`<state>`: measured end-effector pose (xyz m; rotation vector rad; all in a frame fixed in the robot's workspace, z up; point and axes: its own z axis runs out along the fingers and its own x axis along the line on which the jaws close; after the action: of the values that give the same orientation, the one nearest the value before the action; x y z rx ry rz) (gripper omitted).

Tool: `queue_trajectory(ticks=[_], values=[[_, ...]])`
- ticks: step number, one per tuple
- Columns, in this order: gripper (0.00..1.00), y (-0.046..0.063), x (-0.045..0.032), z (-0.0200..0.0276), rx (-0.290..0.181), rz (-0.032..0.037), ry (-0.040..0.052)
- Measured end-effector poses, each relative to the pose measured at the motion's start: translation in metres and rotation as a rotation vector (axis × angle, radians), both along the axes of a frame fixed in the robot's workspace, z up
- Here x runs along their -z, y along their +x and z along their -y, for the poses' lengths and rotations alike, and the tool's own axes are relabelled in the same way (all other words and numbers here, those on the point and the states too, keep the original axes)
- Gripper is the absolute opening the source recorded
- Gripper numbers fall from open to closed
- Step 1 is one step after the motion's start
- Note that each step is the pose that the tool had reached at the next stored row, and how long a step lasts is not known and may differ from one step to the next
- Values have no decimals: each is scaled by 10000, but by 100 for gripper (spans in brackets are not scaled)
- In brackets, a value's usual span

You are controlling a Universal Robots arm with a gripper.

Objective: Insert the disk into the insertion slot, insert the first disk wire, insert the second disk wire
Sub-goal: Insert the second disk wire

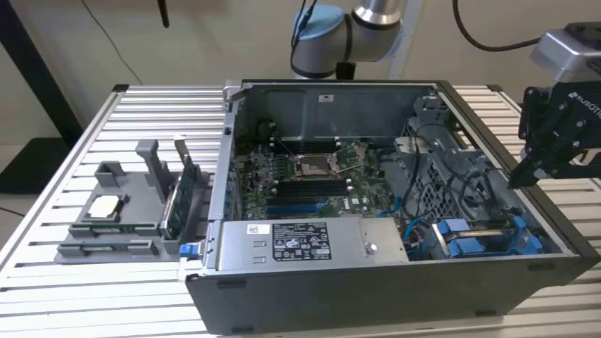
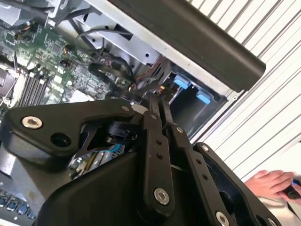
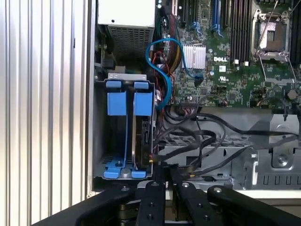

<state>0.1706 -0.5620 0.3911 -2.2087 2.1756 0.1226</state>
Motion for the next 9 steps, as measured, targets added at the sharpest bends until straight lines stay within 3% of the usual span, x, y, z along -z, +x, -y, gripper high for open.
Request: queue_trajectory(ticks=[5, 7, 9], values=[[16, -230, 0, 0, 0, 9, 15], [16, -331, 2, 6, 2, 43, 28], [16, -364, 6, 25, 2, 60, 36]])
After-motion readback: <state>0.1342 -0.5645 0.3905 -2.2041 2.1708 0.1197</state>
